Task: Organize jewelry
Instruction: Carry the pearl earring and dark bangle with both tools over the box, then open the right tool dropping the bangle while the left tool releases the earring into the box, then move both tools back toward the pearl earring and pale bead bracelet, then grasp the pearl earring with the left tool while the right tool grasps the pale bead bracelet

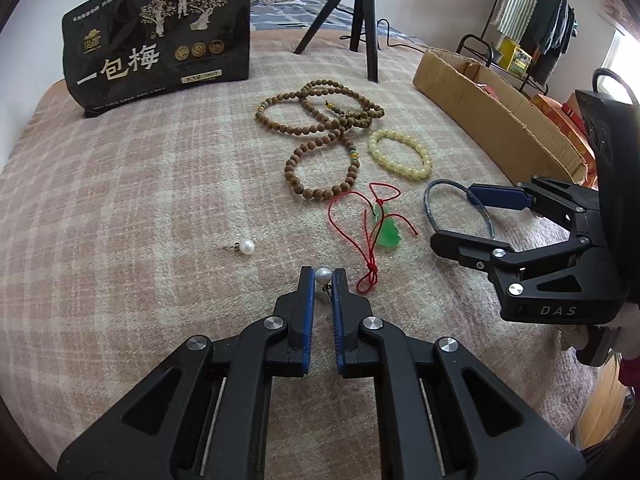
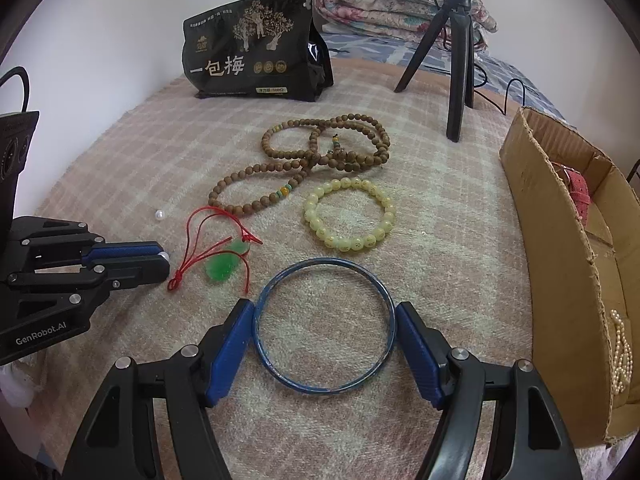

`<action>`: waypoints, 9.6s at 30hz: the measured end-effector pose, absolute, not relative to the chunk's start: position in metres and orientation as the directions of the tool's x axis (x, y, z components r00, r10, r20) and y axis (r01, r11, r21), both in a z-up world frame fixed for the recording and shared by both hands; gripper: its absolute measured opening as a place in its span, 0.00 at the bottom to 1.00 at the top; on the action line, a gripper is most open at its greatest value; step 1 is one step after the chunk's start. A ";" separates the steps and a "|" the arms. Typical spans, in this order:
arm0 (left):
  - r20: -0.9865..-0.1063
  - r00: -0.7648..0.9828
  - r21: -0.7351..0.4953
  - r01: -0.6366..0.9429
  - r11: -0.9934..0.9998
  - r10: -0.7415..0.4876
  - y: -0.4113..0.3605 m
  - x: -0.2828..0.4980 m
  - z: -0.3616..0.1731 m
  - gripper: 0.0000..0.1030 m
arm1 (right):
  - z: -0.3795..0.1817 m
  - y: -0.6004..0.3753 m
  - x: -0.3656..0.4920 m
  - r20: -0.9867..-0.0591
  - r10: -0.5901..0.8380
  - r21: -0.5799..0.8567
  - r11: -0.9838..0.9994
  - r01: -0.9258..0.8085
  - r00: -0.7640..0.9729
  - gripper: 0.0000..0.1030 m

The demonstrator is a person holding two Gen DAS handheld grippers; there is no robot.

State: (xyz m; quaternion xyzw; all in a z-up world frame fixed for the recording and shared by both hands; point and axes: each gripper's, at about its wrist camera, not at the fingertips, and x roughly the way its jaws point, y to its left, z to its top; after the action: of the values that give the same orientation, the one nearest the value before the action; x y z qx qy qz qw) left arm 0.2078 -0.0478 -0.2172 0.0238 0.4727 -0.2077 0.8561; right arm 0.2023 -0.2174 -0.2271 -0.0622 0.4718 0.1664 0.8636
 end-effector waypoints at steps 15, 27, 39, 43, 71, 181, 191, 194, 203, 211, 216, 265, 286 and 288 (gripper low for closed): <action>-0.781 0.520 -0.160 0.368 0.916 -0.345 -0.044 0.195 -0.178 0.06 | -0.172 -0.232 0.169 -0.775 0.247 0.041 0.938 -0.344 0.582 0.72; -0.743 0.535 -0.168 0.433 0.886 -0.402 -0.081 0.184 -0.146 0.06 | -0.131 -0.285 0.148 -0.735 0.192 0.016 0.964 -0.267 0.651 0.72; -0.724 0.508 -0.184 0.510 0.840 -0.467 -0.140 0.183 -0.130 0.06 | -0.112 -0.355 0.146 -0.724 0.106 -0.008 0.987 -0.162 0.681 0.72; -0.717 0.498 -0.189 0.534 0.824 -0.488 -0.161 0.185 -0.127 0.06 | -0.110 -0.373 0.147 -0.722 0.091 -0.007 0.990 -0.139 0.686 0.72; -0.684 0.486 -0.194 0.598 0.778 -0.544 -0.269 0.213 -0.118 0.06 | -0.116 -0.445 0.204 -0.729 0.048 0.018 0.999 -0.051 0.683 0.72; -0.695 0.641 -0.129 0.333 0.934 -0.324 -0.055 0.198 -0.121 0.56 | -0.089 -0.312 0.211 -0.706 0.114 0.020 0.990 -0.141 0.699 0.99; -0.740 0.616 -0.120 0.273 0.954 -0.269 -0.012 0.200 -0.154 0.56 | -0.118 -0.272 0.217 -0.746 0.177 0.047 0.976 -0.214 0.642 0.99; -0.749 0.607 -0.125 0.262 0.957 -0.265 -0.006 0.202 -0.163 0.56 | -0.130 -0.263 0.221 -0.760 0.187 0.057 0.973 -0.224 0.622 0.99; -0.774 0.571 -0.129 0.282 0.951 -0.274 -0.007 0.205 -0.188 0.56 | -0.166 -0.242 0.232 -0.798 0.197 0.059 0.966 -0.252 0.569 0.99; -0.786 0.551 -0.132 0.295 0.946 -0.281 -0.011 0.211 -0.203 0.56 | -0.194 -0.235 0.244 -0.827 0.189 0.057 0.965 -0.255 0.530 0.99; -0.789 0.543 -0.139 0.298 0.944 -0.288 -0.014 0.216 -0.211 0.56 | -0.206 -0.228 0.248 -0.833 0.171 0.029 0.963 -0.266 0.527 0.99; -0.797 0.516 -0.164 0.317 0.934 -0.315 -0.024 0.234 -0.231 0.28 | -0.230 -0.220 0.282 -0.860 0.172 0.068 0.972 -0.225 0.481 0.74; -0.792 0.529 -0.151 0.314 0.937 -0.305 -0.023 0.236 -0.232 0.15 | -0.234 -0.206 0.281 -0.863 0.150 0.018 0.963 -0.268 0.483 0.31; -0.791 0.531 -0.151 0.314 0.937 -0.305 -0.022 0.236 -0.232 0.15 | -0.234 -0.205 0.281 -0.860 0.157 0.022 0.962 -0.272 0.485 0.21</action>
State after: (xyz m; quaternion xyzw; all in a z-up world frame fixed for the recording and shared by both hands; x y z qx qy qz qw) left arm 0.2359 -0.0224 -0.2318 0.0048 0.4510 -0.1769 0.8748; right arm 0.2811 -0.2052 -0.2338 -0.0583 0.4918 0.1248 0.8597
